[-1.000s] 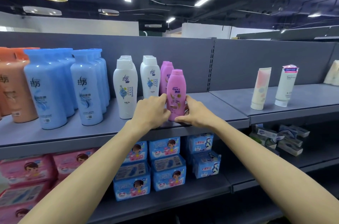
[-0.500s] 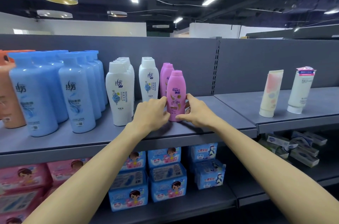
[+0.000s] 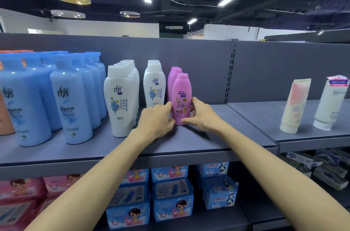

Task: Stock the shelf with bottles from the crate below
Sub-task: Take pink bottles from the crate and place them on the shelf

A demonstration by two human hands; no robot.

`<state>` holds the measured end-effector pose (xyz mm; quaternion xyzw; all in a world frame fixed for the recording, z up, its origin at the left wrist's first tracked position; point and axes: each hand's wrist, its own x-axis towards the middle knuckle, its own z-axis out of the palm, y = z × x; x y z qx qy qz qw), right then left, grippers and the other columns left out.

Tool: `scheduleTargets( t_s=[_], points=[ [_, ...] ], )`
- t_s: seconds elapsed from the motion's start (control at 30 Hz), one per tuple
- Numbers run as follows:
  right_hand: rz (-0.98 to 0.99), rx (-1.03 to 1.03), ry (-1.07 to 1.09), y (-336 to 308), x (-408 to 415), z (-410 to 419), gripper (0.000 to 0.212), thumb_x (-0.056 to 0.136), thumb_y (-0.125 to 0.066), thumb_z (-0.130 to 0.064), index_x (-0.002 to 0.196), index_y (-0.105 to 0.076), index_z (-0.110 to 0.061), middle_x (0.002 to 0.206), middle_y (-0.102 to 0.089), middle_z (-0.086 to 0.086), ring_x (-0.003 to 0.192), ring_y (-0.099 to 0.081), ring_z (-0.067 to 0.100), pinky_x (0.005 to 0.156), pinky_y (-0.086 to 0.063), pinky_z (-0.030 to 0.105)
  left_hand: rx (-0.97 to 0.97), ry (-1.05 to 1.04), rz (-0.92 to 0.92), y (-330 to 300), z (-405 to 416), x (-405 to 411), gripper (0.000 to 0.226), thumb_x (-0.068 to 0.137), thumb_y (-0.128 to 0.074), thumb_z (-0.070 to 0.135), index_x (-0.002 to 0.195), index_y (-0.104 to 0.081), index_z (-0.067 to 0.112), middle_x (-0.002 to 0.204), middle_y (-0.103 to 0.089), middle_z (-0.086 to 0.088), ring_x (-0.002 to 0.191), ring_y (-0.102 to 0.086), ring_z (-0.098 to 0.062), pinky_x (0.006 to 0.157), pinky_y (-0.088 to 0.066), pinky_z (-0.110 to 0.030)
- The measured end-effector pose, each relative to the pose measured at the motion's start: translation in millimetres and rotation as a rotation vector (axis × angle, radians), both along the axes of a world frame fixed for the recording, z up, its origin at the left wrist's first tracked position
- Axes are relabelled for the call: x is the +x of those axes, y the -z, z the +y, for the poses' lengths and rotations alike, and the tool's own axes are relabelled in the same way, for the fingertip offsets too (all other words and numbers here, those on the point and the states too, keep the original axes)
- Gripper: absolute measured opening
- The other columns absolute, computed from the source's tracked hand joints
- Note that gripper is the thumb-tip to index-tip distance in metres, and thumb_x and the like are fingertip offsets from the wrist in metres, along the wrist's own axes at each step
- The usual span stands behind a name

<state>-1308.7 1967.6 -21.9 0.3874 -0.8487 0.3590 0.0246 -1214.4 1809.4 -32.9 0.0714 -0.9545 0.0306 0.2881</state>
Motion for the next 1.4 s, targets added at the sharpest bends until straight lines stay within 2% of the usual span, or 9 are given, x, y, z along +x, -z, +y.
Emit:
scheduleTargets(
  t_s=[0.17,0.27,0.43,0.6,0.9,1.27,1.4],
  points=[
    [-0.001,-0.021,0.026,1,-13,-11,0.052,0.076,-0.083,-0.026,0.117,-0.052,-0.017,0.102,-0.065,-0.003,0.075,-0.061,0.009,0.066,-0.046,0.021,0.056,-0.001,0.023,5,-5,-15,0.022,0.086,-0.051,0.036,0.098,-0.048,0.017,0.095,-0.064,-0.003,0.088,-0.059,-0.031,0.062,-0.038,-0.034],
    [0.026,-0.083,0.061,4,-17,-20,0.053,0.074,-0.084,-0.031,0.116,-0.056,-0.015,0.103,-0.067,-0.003,0.086,-0.061,0.013,0.072,-0.047,0.023,0.137,0.020,0.062,10,-10,-15,0.029,0.085,-0.053,0.034,0.110,-0.058,0.020,0.097,-0.067,0.000,0.095,-0.059,-0.028,0.070,-0.048,-0.038],
    [0.028,-0.101,0.110,4,-30,-28,0.052,0.070,-0.087,-0.029,0.110,-0.059,-0.012,0.101,-0.068,0.001,0.091,-0.063,0.017,0.078,-0.051,0.027,0.184,0.028,0.108,9,-13,-14,0.035,0.084,-0.052,0.028,0.118,-0.061,0.022,0.092,-0.067,0.001,0.091,-0.060,-0.026,0.074,-0.050,-0.038],
    [0.029,-0.097,0.142,3,-39,-38,0.051,0.069,-0.088,-0.027,0.107,-0.058,-0.010,0.100,-0.069,0.003,0.094,-0.063,0.021,0.082,-0.054,0.036,0.145,-0.009,0.091,12,-13,-16,0.030,0.083,-0.051,0.030,0.111,-0.060,0.023,0.088,-0.066,0.004,0.089,-0.059,-0.025,0.072,-0.051,-0.039],
    [0.006,-0.163,0.176,16,-52,-51,0.048,0.074,-0.085,-0.030,0.107,-0.055,-0.011,0.099,-0.068,0.004,0.094,-0.064,0.022,0.083,-0.054,0.037,0.113,-0.024,0.081,14,-10,-19,0.023,0.083,-0.050,0.029,0.104,-0.054,0.019,0.081,-0.061,0.003,0.083,-0.056,-0.025,0.067,-0.049,-0.039],
    [0.013,-0.157,0.183,19,-61,-54,0.048,0.071,-0.086,-0.032,0.105,-0.060,-0.010,0.099,-0.070,0.006,0.092,-0.066,0.025,0.084,-0.055,0.042,0.138,-0.027,0.081,14,-9,-20,0.023,0.082,-0.051,0.027,0.104,-0.053,0.020,0.079,-0.062,0.005,0.083,-0.056,-0.024,0.070,-0.051,-0.041],
    [0.010,-0.155,0.196,21,-61,-54,0.047,0.070,-0.086,-0.035,0.102,-0.061,-0.011,0.097,-0.069,0.005,0.089,-0.066,0.025,0.081,-0.056,0.042,0.119,-0.024,0.096,16,-7,-20,0.019,0.082,-0.051,0.027,0.100,-0.053,0.019,0.078,-0.060,0.005,0.082,-0.055,-0.023,0.066,-0.048,-0.037]
  ],
)
